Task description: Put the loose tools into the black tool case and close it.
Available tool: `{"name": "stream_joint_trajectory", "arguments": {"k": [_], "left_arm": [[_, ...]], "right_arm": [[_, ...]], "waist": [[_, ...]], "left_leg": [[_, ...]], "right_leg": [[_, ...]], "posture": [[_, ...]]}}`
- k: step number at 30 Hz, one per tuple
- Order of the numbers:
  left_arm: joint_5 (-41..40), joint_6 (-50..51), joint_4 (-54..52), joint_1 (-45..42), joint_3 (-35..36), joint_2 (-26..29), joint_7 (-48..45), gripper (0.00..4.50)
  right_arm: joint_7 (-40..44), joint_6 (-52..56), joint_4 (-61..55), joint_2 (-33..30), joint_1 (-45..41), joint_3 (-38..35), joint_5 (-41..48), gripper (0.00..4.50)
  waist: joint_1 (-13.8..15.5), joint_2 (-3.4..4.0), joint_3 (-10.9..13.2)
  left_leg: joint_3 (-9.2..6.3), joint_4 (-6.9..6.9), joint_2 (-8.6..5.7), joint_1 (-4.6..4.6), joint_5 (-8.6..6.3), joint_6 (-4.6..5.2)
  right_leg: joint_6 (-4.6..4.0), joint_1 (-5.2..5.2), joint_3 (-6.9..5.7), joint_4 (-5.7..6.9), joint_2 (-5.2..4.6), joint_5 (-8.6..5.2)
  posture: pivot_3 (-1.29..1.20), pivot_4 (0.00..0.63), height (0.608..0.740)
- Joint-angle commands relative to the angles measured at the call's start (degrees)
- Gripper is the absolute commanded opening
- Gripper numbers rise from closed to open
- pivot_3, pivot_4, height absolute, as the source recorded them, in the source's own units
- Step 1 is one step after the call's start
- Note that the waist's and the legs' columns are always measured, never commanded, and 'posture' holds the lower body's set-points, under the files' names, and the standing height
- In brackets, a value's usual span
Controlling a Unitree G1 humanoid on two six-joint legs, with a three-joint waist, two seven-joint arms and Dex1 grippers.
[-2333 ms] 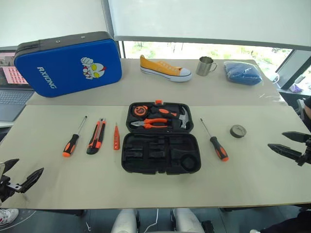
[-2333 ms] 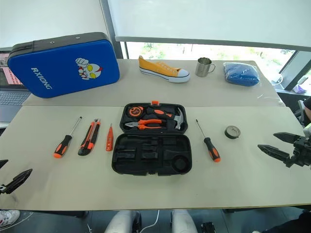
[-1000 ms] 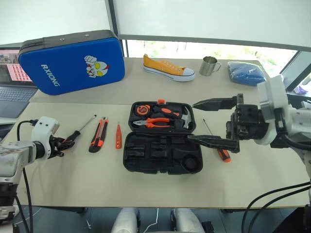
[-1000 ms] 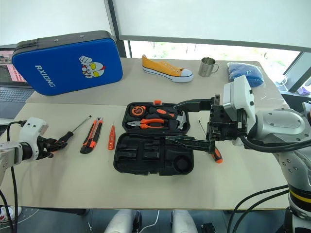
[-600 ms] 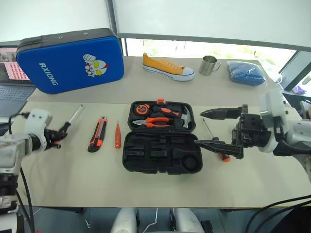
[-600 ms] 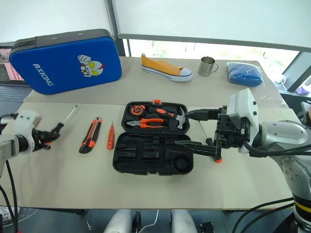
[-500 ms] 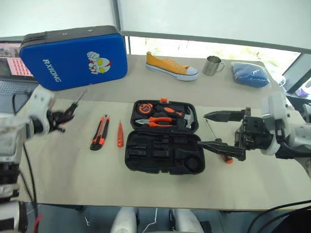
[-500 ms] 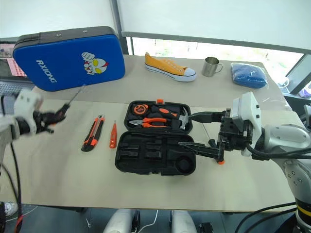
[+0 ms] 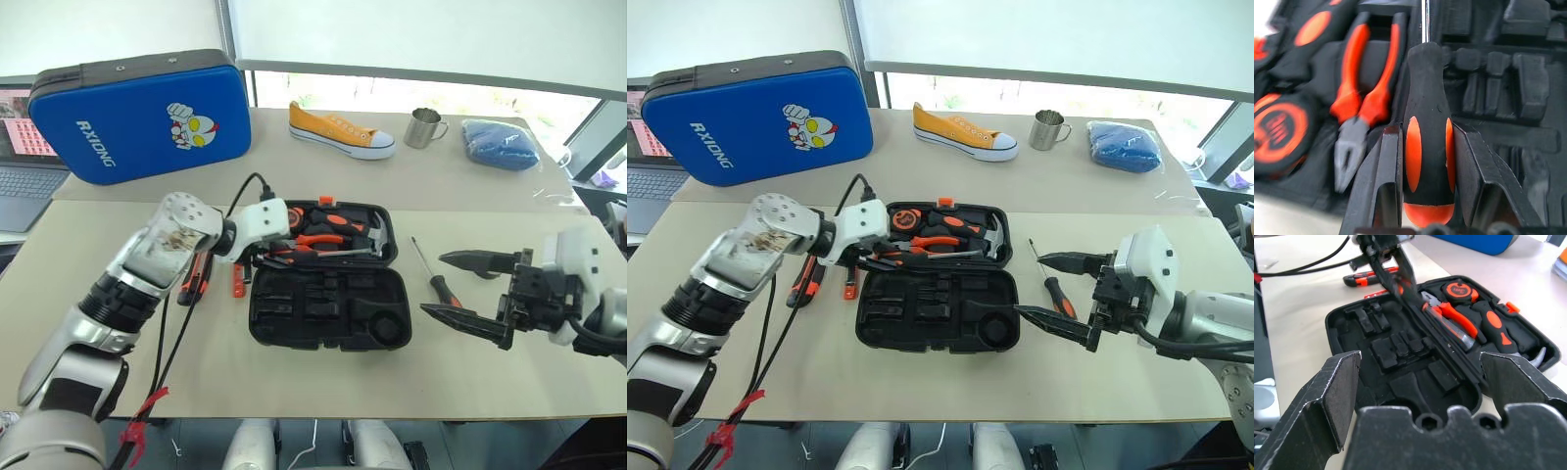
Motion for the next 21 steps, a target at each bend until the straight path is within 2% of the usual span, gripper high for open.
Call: {"name": "stream_joint_trajectory", "arguments": {"k": [1,8,19,20,21], "left_arm": [[1.9,-0.4,0.1,-1.4,0.0,-1.8,0.3,0.95],[3.7,-1.0,1.1,-0.7,-1.7,-2.7,-1.8,0.95],[8.6,-9.4,9.4,-1.4,-2.2,-5.7,-1.4,0.95],[8.3,-9.4,9.8,-1.6,-1.8,-6.2,-1.2,1.95],[8.0,-8.9,10.0,-2.0,-1.1,-6.7,-1.0,2.14]], "right_arm": [[-1.6,-0.8,-2.5,0.4,1.4,-4.1,0.4,4.50],[-3.3,-0.4,-3.5,0.7,3.6,-6.0,0.7,4.50],[-6.9,1.0,-5.1,0.2,3.2,-6.6,3.5,4.50],[-7.0,1.0,-5.2,0.1,3.3,-6.5,3.6,4.50],[-7.2,1.1,-5.4,0.1,3.3,-6.4,3.7,4.50]], "waist": [[0.2,0.00,0.0],[0.5,0.00,0.0],[0.6,0.00,0.0],[0.7,0.00,0.0],[0.8,0.00,0.0]], "left_leg": [[-0.03,0.01,-0.01,0.00,0.00,0.00],[-0.28,0.04,-0.02,0.00,0.00,0.00],[-0.33,0.09,-0.05,0.02,0.00,0.01],[-0.35,0.10,-0.06,0.02,0.01,0.01],[-0.36,0.10,-0.07,0.02,0.01,0.01]], "right_leg": [[0.00,0.00,0.00,0.01,0.00,0.00],[0.01,0.03,-0.01,0.02,-0.01,0.00],[0.01,0.09,-0.01,0.05,-0.03,0.00],[0.01,0.11,-0.01,0.05,-0.03,0.01],[0.02,0.11,-0.02,0.06,-0.03,0.01]], "posture": [[0.00,0.150,0.740],[0.00,0.150,0.740],[0.00,0.150,0.740],[0.00,0.150,0.740],[0.00,0.150,0.740]]}}
